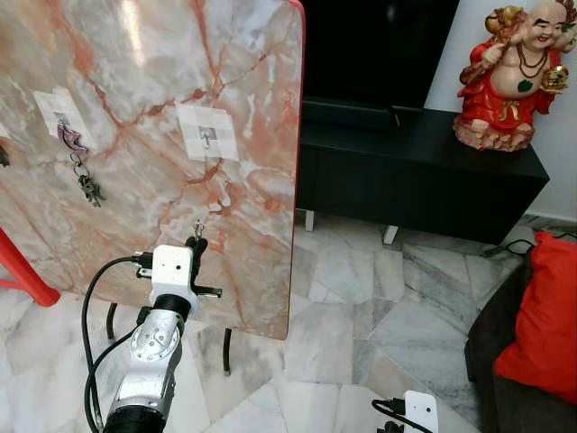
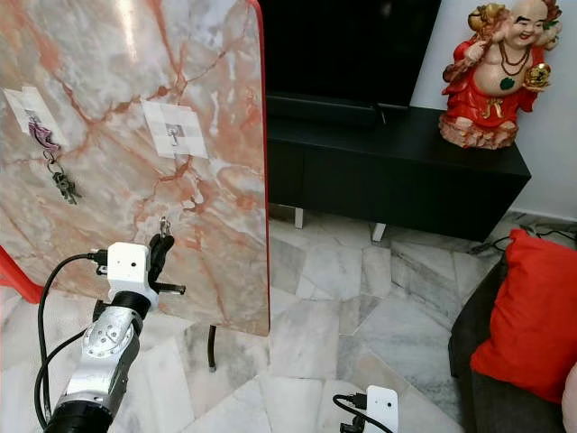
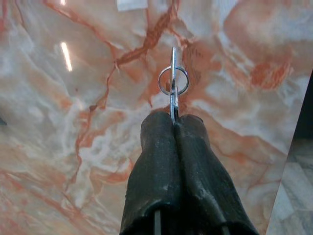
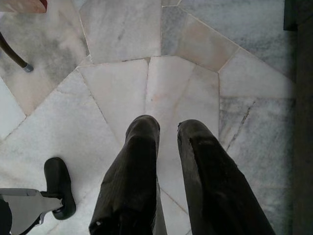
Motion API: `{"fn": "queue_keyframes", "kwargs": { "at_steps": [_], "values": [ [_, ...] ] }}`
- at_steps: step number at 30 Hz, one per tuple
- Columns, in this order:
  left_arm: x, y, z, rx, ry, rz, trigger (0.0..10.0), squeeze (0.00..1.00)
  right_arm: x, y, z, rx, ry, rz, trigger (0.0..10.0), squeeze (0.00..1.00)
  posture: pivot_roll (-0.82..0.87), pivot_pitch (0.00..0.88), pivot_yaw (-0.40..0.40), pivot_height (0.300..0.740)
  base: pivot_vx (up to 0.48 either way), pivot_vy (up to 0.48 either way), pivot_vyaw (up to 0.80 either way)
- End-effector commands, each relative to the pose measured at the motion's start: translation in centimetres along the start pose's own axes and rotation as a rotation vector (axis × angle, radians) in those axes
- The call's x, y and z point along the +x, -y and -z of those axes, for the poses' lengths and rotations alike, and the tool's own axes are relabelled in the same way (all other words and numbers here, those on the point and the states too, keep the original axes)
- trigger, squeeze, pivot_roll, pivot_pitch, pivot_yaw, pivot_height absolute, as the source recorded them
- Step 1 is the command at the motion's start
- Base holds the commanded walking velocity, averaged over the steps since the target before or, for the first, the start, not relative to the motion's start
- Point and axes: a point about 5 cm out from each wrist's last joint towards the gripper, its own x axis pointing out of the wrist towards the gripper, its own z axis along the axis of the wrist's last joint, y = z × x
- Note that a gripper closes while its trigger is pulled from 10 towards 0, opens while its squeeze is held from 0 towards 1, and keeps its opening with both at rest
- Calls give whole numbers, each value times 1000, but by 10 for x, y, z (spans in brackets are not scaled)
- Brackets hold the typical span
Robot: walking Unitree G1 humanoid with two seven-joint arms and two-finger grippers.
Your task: Hang keys on a hook
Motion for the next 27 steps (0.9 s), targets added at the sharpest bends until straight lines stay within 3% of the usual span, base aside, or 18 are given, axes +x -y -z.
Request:
{"fn": "queue_keyframes", "kwargs": {
  "at_steps": [1,27],
  "values": [
    [7,2,-11,-9,36,-2,10000,0,0,2,1,-2,-1,3,10000,0,17,0,-53,740,0,0,0],
    [13,3,-24,-16,68,8,10000,0,0,-5,0,-17,6,-25,10000,0,27,0,-55,740,19,0,0]
  ]
}}
